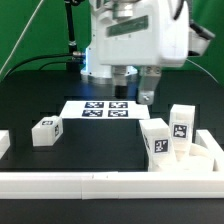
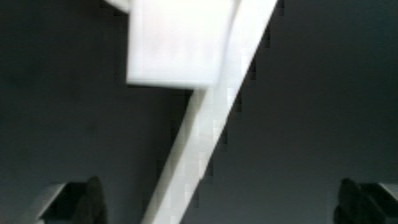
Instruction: Assemble stool
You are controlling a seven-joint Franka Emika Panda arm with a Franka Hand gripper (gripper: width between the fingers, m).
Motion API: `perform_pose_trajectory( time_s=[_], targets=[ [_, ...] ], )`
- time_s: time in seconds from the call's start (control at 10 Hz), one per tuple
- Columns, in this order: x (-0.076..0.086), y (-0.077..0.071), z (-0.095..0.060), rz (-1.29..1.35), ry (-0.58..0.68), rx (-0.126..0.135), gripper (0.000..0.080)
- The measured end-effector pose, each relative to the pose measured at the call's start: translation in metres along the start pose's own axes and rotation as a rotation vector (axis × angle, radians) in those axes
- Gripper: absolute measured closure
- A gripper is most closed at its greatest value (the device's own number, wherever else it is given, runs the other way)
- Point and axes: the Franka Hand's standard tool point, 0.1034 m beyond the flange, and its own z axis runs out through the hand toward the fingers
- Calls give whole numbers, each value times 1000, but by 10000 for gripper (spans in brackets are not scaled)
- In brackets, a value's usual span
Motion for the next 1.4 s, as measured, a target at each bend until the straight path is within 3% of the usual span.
perform_pose_trajectory(
  time_s=[0.1, 0.3, 0.8, 0.9, 1.0, 1.2, 1.4],
  targets=[
    [20, 21, 2, -94, 9, 18, 150],
    [44, 58, 12, -335, -26, 20, 150],
    [43, 60, 17, -597, -30, 20, 150],
    [47, 65, 20, -741, -30, 10, 150],
    [55, 83, 32, -841, -81, -18, 150],
    [70, 99, 43, -1026, -236, -85, 150],
    [75, 115, 50, -1161, -270, -96, 150]
  ],
)
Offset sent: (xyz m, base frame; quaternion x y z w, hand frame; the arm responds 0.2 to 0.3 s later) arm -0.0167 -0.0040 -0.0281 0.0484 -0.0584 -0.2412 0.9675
